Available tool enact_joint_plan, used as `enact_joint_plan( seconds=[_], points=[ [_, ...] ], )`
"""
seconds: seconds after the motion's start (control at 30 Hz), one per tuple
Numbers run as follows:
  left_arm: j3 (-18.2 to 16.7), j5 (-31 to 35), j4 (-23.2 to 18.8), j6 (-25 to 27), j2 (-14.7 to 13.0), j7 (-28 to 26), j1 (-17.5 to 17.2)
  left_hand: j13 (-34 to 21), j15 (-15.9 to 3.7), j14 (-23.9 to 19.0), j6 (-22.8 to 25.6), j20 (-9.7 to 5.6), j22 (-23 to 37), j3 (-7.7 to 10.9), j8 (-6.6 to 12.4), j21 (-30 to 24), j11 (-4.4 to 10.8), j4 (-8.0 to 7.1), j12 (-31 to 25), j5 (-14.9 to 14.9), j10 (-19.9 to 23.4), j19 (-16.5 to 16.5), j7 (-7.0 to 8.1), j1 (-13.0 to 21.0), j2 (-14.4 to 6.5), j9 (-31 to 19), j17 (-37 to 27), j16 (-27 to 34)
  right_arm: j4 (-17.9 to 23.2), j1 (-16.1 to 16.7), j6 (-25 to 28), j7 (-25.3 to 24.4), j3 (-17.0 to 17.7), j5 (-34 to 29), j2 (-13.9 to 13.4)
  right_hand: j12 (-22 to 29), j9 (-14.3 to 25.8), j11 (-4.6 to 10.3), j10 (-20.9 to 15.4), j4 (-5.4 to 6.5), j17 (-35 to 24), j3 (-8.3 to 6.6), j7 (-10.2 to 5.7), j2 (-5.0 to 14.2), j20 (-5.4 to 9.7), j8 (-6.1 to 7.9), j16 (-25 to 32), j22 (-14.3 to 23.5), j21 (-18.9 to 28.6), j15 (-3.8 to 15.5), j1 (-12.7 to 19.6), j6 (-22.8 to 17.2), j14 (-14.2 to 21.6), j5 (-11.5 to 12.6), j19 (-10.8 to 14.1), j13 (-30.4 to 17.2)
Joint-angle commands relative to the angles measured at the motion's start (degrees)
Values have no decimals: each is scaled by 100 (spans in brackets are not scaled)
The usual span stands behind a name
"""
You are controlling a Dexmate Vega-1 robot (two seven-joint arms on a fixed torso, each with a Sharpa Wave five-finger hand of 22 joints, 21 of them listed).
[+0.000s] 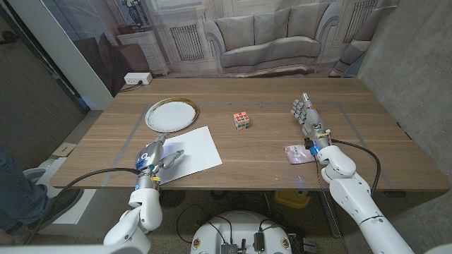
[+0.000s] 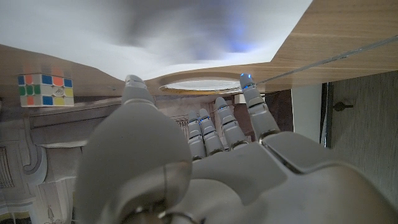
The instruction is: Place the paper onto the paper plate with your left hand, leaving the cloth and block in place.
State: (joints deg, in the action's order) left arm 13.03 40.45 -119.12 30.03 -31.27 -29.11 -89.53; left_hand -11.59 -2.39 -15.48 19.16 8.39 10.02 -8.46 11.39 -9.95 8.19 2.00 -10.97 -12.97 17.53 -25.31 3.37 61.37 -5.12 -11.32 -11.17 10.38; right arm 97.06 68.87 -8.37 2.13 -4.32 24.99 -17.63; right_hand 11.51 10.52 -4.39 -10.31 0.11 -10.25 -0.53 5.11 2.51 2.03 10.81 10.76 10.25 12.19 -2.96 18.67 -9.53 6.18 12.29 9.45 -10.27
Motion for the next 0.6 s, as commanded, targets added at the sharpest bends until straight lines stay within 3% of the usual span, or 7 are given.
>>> enact_joint_plan(
  seconds=[0.03,0.37,0.6],
  points=[
    [311,347,187,358,12,175,217,-7,-237,36,-11,-6,6,-22,5,-2,13,-24,-11,-47,-38,54,60,-23,0,-9,0,23,-44,36,-32,25,11,16,3,43,21,12,-47,18,-23,39,-40,32,-13,32,-8,27,-24,16,5,-38,55,-3,64,-28],
    [436,385,346,374,46,187,323,-4,-307,-24,44,-39,7,-30,32,-42,32,-3,-42,-88,7,80,70,15,19,-5,10,58,-52,41,-37,54,9,20,-7,42,21,5,-45,13,-23,44,-44,33,-16,32,-8,27,-31,13,10,-38,56,-4,59,-28],
    [487,377,411,354,47,189,367,-2,-327,-68,170,-33,5,66,79,-121,2,117,-80,-147,102,-66,67,273,-57,-2,19,75,-56,38,-14,47,10,26,-2,44,21,6,-49,11,-23,47,-44,33,-26,30,-9,27,-36,13,13,-32,55,-4,51,-28]
  ],
)
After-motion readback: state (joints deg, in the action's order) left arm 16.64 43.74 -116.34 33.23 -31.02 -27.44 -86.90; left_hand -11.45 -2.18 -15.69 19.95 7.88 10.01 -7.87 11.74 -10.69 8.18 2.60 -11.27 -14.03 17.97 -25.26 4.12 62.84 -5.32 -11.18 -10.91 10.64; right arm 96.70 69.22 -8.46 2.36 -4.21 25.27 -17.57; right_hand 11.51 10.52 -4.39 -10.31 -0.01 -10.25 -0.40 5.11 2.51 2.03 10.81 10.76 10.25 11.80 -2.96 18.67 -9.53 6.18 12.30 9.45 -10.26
